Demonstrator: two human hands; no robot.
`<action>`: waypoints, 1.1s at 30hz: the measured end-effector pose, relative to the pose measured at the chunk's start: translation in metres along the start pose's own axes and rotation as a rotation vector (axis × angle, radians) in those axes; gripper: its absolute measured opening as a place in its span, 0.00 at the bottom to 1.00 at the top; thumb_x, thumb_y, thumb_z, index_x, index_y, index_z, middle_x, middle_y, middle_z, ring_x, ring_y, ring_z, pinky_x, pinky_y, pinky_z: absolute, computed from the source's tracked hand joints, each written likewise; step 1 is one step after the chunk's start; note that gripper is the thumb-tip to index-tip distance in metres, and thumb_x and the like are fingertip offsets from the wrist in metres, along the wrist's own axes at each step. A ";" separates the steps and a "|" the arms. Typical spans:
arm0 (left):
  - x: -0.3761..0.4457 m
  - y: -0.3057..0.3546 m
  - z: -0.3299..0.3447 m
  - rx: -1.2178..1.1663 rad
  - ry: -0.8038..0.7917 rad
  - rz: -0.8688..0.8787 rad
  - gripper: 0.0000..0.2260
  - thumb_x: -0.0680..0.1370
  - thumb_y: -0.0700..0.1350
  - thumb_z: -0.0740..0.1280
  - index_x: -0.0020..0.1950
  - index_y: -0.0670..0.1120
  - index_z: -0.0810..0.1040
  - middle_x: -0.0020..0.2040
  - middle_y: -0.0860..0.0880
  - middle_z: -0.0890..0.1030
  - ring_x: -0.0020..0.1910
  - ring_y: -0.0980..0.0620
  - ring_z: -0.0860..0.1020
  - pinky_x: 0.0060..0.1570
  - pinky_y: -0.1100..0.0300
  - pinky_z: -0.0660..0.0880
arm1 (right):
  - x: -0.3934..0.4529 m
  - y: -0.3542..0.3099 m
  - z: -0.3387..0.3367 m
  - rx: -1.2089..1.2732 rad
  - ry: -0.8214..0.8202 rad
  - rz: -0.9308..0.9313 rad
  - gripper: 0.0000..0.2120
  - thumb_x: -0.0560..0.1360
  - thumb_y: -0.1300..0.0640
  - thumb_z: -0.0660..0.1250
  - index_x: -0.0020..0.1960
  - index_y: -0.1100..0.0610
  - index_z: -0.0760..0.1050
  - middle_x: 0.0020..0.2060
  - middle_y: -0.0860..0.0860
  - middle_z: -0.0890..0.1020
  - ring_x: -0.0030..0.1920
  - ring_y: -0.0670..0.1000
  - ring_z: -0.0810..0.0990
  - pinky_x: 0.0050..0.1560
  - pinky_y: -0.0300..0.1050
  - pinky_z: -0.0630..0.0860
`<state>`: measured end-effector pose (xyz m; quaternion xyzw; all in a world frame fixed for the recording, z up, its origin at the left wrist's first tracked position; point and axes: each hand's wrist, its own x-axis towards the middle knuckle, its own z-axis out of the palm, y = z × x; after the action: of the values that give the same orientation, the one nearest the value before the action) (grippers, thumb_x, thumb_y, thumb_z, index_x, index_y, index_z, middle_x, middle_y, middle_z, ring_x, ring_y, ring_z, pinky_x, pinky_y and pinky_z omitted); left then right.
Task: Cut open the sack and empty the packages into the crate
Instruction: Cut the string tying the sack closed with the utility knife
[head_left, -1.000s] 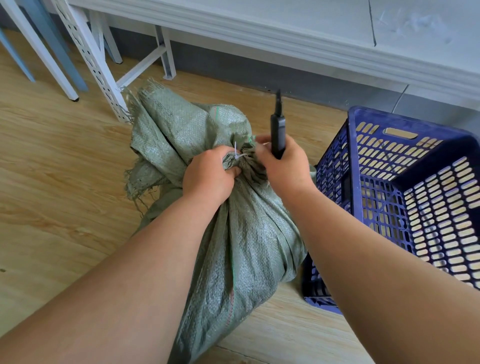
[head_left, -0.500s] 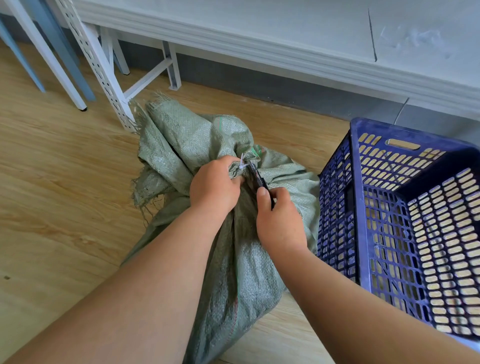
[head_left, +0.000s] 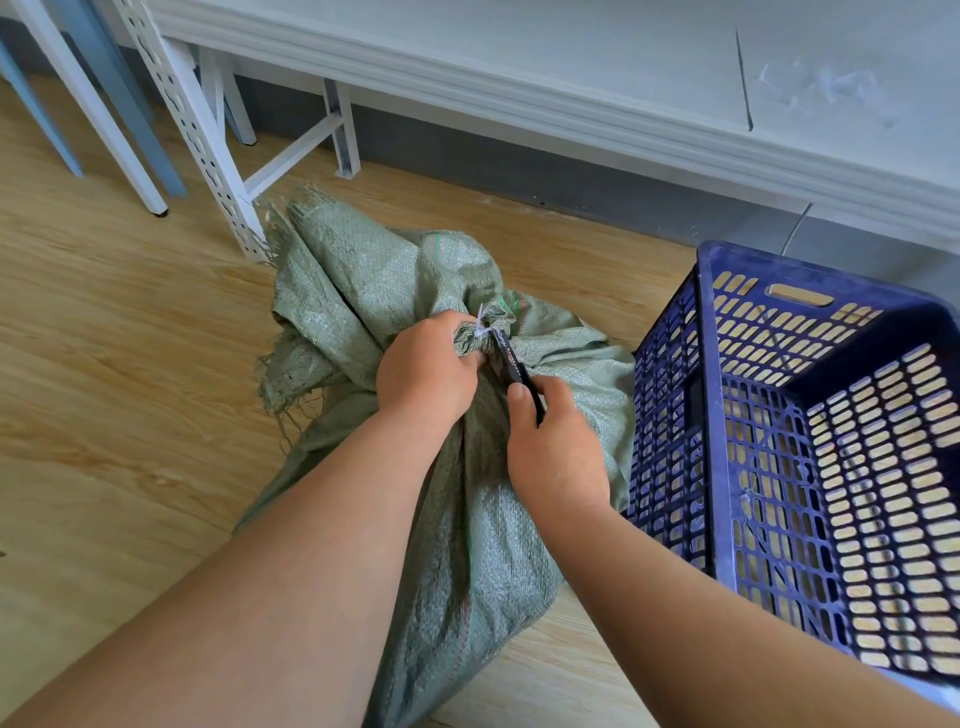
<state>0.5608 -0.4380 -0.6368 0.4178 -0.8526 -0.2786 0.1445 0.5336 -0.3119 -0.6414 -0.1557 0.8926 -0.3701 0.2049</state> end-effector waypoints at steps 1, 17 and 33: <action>0.000 0.000 0.000 0.000 0.003 0.000 0.13 0.76 0.49 0.69 0.60 0.57 0.76 0.48 0.51 0.82 0.37 0.49 0.74 0.35 0.59 0.68 | -0.001 0.000 0.000 -0.001 -0.003 -0.001 0.17 0.80 0.40 0.51 0.66 0.44 0.66 0.57 0.51 0.79 0.51 0.55 0.77 0.46 0.51 0.72; 0.000 0.001 0.001 0.008 0.025 0.004 0.14 0.76 0.49 0.69 0.61 0.56 0.76 0.50 0.51 0.82 0.45 0.48 0.79 0.38 0.58 0.71 | 0.002 -0.004 -0.002 0.013 -0.037 0.013 0.17 0.81 0.42 0.52 0.66 0.46 0.68 0.50 0.49 0.80 0.49 0.54 0.78 0.47 0.51 0.75; 0.001 -0.003 -0.002 0.054 0.037 0.089 0.15 0.76 0.48 0.68 0.63 0.57 0.75 0.52 0.51 0.82 0.49 0.47 0.79 0.38 0.60 0.68 | 0.032 -0.014 -0.022 0.002 -0.195 0.010 0.21 0.81 0.42 0.51 0.57 0.58 0.71 0.50 0.61 0.81 0.42 0.55 0.73 0.45 0.52 0.72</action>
<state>0.5627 -0.4408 -0.6370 0.3883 -0.8748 -0.2409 0.1610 0.4973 -0.3222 -0.6248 -0.1865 0.8688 -0.3532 0.2926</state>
